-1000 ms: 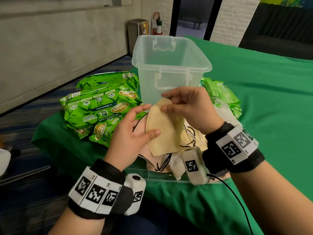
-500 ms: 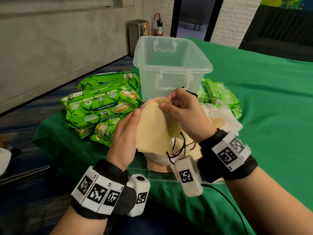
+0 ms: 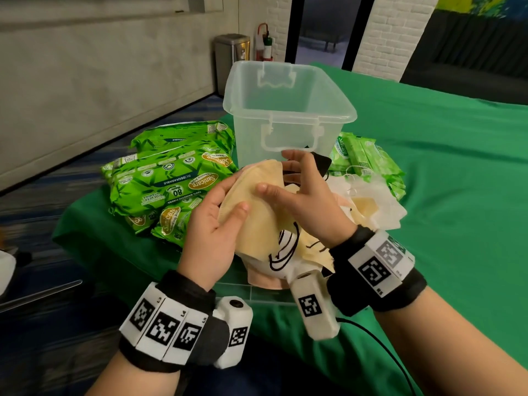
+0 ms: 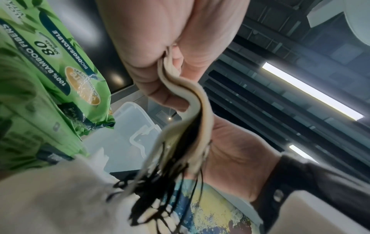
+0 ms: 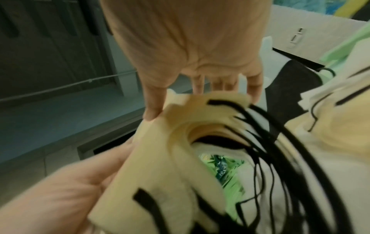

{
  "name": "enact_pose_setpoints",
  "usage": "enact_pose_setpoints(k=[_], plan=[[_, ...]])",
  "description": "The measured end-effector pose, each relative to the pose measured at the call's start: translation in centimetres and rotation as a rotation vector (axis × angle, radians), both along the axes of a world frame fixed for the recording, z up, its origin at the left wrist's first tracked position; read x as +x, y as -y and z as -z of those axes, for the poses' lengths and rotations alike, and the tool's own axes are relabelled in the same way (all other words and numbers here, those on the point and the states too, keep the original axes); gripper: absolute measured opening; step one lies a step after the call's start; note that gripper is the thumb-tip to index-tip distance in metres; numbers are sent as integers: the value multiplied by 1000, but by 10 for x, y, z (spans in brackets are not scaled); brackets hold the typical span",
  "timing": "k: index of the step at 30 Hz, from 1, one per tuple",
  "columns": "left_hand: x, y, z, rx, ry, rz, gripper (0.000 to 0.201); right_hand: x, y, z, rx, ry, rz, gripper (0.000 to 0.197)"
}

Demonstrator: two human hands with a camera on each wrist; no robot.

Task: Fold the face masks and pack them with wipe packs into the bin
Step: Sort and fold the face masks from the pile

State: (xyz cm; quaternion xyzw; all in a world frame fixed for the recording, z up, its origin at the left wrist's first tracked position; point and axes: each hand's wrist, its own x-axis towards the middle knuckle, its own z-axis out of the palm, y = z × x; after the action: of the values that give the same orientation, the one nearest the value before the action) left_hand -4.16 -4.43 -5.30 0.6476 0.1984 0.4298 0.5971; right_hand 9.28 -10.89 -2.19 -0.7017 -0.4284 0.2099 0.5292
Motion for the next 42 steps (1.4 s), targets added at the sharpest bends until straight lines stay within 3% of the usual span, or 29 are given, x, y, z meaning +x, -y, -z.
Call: enact_pose_setpoints(k=[3,5,10,13,17,19,21,23,25,27,29,31,33,35,37,40,42], plan=[[-1,-1,-2,3,83,35,53,-1,4,-5,-20,-224,-191,54],[-3,-3,-2,51,61,27,48,2,6,-6,3,-314,-264,49],[-9,-15,-3,4,10,-34,41,11,13,-3,-136,-177,-367,47],[-13,-22,-4,-26,17,-102,32,18,21,-1,-91,-123,-314,34],[-16,-25,-2,-32,2,-153,28,28,26,-3,50,-212,-124,29],[-16,-25,0,-12,-19,-168,29,32,28,-3,6,-109,-46,20],[-17,-27,2,10,-36,-183,30,37,30,0,-187,169,24,20],[-18,-28,5,29,-64,-188,30,40,31,5,-498,435,33,40],[-18,-28,6,43,-93,-191,28,35,29,12,-727,540,-49,63],[-18,-28,6,47,-105,-198,27,26,24,21,-837,600,-141,82],[-19,-27,5,55,-112,-209,27,18,17,27,-909,685,-170,88],[-20,-27,4,61,-110,-221,27,15,11,28,-909,759,-158,72],[-21,-27,3,57,-106,-226,26,14,5,21,-927,874,-175,40],[-22,-26,2,49,-110,-226,27,18,3,13,-953,930,-154,22],[-25,-26,2,36,-105,-231,30,28,5,3,-879,840,-58,8],[-27,-27,1,18,-100,-251,29,45,13,-20,-665,685,91,36],[-27,-26,-1,14,-109,-243,28,50,20,-39,-527,604,187,41]])
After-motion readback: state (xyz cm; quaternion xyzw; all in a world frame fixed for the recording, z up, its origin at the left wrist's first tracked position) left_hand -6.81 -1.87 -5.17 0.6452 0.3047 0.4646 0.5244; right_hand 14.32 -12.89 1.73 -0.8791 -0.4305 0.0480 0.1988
